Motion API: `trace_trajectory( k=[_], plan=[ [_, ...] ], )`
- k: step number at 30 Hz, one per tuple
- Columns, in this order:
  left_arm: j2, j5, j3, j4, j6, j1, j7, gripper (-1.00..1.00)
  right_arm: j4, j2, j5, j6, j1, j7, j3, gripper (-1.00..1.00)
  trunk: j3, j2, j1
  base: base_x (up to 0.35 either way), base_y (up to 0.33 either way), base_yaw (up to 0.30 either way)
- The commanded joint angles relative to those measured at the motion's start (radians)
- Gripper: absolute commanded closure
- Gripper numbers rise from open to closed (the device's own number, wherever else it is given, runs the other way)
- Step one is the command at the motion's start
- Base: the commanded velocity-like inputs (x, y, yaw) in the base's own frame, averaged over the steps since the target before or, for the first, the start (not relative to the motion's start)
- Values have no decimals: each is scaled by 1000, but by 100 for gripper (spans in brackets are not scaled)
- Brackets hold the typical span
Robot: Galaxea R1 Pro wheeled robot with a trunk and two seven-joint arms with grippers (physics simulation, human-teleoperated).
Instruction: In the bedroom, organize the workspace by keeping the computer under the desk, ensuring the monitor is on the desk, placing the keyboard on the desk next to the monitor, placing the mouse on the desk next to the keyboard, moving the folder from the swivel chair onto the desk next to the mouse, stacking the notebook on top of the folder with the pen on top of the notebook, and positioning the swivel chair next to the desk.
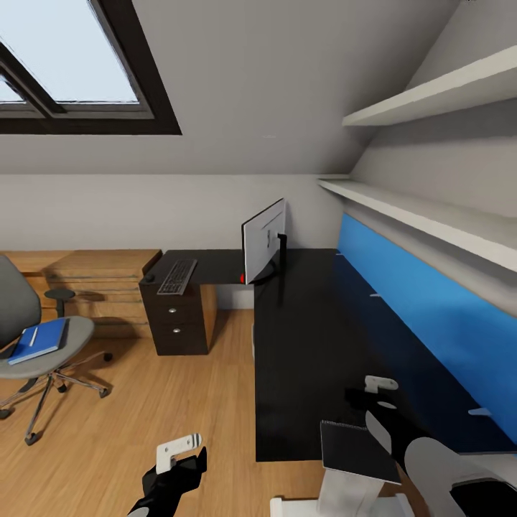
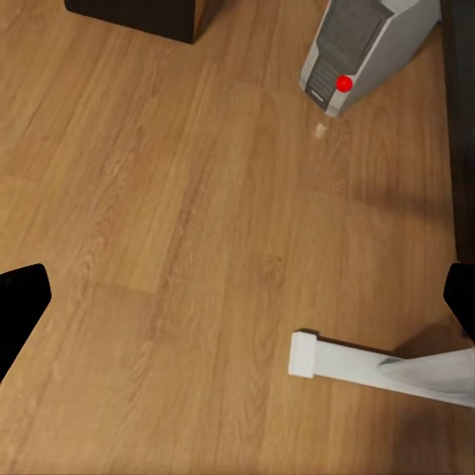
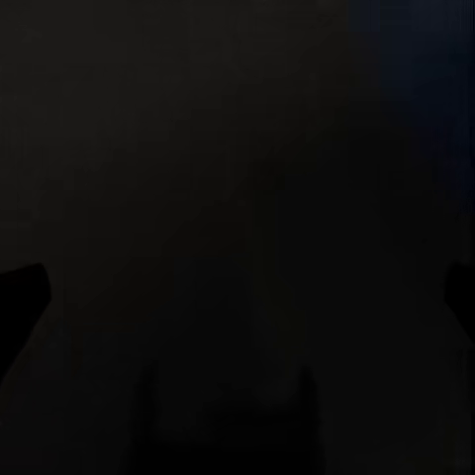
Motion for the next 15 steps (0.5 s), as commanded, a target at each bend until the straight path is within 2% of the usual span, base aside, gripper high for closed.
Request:
trace_trajectory(
  k=[1,7,9,13,14,15],
  plan=[
    [0,9,-1,-2,2,0,8,-100,-2,-1,-10,0,0,-5,8,-100,2,6,-4,0,0,0],
    [0,7,0,-2,1,0,8,-100,-18,0,-11,8,0,-6,8,-100,21,48,-27,0,0,0],
    [0,6,0,-2,0,0,8,-100,-121,-1,-17,74,8,-7,5,-100,27,62,-34,0,0,0],
    [0,6,0,-2,0,0,8,-100,-260,-5,-27,153,53,-10,1,-100,40,90,-50,0,0,0],
    [0,6,0,-2,-1,0,8,-100,-513,-16,-36,271,174,-60,-2,-100,43,97,-54,0,0,0],
    [0,6,0,-2,-1,0,8,-100,-570,-17,-37,293,201,-79,-2,-100,43,97,-54,0,0,0]
  ],
)
